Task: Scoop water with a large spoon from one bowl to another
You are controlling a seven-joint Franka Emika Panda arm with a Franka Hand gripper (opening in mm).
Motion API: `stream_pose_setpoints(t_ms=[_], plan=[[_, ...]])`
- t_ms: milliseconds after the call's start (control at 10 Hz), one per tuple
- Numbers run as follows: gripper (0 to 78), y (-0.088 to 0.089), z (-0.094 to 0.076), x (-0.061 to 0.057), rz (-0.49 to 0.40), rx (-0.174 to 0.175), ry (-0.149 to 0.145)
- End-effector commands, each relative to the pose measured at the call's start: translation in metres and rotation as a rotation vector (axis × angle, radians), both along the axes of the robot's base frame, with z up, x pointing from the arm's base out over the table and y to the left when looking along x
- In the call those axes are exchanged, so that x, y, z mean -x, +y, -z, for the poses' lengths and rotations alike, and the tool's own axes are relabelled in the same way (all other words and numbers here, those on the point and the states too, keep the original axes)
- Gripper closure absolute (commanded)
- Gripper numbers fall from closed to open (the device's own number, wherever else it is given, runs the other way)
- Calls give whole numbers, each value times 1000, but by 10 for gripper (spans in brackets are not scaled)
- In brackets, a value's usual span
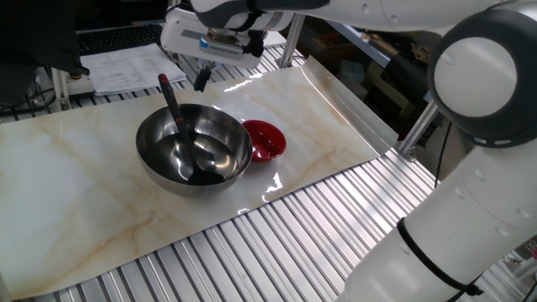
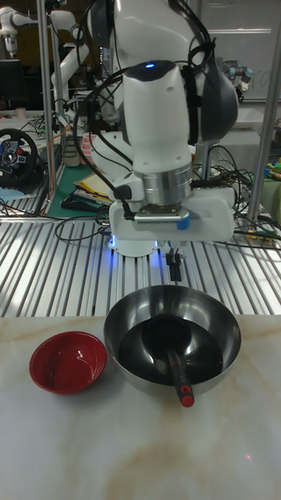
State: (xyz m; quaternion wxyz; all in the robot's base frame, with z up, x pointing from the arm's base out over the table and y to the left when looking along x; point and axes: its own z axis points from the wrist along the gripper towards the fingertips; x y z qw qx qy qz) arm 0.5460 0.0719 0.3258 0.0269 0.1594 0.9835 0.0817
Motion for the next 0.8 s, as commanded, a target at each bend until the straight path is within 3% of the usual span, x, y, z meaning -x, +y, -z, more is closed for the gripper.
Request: stream_pose_setpoints(t_ms=[100, 300, 400, 800], plan=[[776, 0, -2, 0, 15, -3, -19], [776, 0, -2, 0, 11, -14, -34], [776, 0, -2, 0, 13, -21, -57], [776, 2, 3, -2, 19, -12, -82]])
